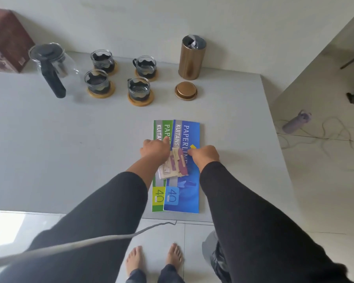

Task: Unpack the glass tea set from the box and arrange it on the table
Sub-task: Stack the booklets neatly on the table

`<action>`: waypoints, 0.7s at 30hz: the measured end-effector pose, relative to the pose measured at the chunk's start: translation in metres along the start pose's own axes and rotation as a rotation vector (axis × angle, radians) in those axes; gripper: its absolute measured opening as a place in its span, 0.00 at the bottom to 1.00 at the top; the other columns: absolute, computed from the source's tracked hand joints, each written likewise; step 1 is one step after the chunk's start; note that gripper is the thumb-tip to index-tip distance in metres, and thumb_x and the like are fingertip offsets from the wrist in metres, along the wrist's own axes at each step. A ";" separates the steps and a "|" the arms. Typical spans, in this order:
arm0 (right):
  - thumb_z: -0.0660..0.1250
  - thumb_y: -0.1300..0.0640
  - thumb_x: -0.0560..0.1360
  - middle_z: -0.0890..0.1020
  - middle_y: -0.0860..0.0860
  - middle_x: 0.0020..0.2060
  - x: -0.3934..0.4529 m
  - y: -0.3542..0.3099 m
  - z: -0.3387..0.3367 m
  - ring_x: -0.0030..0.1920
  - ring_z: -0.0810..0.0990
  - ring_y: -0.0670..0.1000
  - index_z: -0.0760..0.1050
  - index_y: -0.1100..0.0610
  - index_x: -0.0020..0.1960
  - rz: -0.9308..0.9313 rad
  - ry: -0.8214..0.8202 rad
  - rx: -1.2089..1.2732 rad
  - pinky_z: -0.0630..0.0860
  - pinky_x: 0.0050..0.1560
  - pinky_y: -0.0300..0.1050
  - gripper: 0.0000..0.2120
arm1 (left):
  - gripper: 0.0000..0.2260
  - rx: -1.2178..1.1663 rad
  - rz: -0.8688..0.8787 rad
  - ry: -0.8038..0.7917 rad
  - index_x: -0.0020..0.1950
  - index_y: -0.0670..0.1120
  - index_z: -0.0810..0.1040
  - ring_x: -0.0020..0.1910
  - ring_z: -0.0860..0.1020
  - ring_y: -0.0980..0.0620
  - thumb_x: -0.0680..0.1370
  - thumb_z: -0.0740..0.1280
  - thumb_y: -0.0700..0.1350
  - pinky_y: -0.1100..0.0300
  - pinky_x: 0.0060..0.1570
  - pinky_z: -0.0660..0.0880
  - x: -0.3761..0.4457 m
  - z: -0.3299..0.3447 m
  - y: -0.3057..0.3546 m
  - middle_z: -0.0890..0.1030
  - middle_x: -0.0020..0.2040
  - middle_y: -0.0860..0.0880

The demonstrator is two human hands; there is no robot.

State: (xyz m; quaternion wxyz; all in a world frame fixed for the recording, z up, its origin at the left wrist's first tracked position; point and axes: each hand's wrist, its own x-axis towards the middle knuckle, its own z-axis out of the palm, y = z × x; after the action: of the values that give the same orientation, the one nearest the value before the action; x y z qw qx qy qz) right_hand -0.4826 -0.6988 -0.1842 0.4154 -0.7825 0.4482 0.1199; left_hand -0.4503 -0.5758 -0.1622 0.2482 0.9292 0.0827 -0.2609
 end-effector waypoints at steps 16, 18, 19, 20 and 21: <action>0.76 0.54 0.68 0.76 0.51 0.34 -0.024 -0.029 0.020 0.33 0.74 0.49 0.73 0.59 0.38 -0.054 -0.216 0.013 0.70 0.35 0.40 0.13 | 0.24 -0.223 -0.123 -0.031 0.62 0.39 0.70 0.56 0.80 0.45 0.73 0.72 0.50 0.56 0.52 0.78 0.011 -0.001 -0.014 0.77 0.58 0.44; 0.75 0.58 0.68 0.76 0.52 0.34 -0.027 -0.027 0.022 0.33 0.75 0.49 0.72 0.59 0.38 -0.048 -0.211 -0.056 0.70 0.34 0.40 0.11 | 0.20 -0.163 -0.116 -0.032 0.62 0.39 0.71 0.56 0.80 0.46 0.74 0.71 0.46 0.59 0.49 0.77 0.014 -0.002 -0.021 0.78 0.58 0.45; 0.74 0.59 0.69 0.78 0.52 0.37 -0.028 -0.026 0.023 0.37 0.76 0.51 0.73 0.59 0.42 -0.046 -0.201 -0.074 0.71 0.37 0.40 0.10 | 0.18 -0.161 -0.120 -0.042 0.60 0.39 0.72 0.55 0.80 0.46 0.75 0.70 0.45 0.59 0.47 0.77 0.015 -0.002 -0.024 0.78 0.56 0.46; 0.74 0.60 0.69 0.78 0.53 0.40 -0.029 -0.025 0.023 0.40 0.77 0.53 0.74 0.60 0.45 -0.042 -0.194 -0.076 0.72 0.40 0.41 0.10 | 0.15 -0.165 -0.121 -0.055 0.58 0.40 0.73 0.54 0.80 0.47 0.75 0.70 0.45 0.59 0.45 0.76 0.015 -0.003 -0.026 0.78 0.53 0.46; 0.74 0.61 0.69 0.78 0.53 0.42 -0.031 -0.025 0.023 0.43 0.77 0.53 0.75 0.60 0.47 -0.037 -0.187 -0.068 0.72 0.42 0.41 0.10 | 0.12 -0.167 -0.115 -0.066 0.53 0.41 0.73 0.51 0.80 0.47 0.75 0.70 0.45 0.60 0.44 0.76 0.015 -0.004 -0.028 0.78 0.48 0.47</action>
State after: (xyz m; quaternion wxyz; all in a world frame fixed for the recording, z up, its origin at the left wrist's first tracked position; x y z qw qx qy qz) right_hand -0.4759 -0.6562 -0.1682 0.4308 -0.7897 0.3884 0.1998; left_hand -0.4440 -0.5492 -0.1785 0.3121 0.8899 0.1493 -0.2972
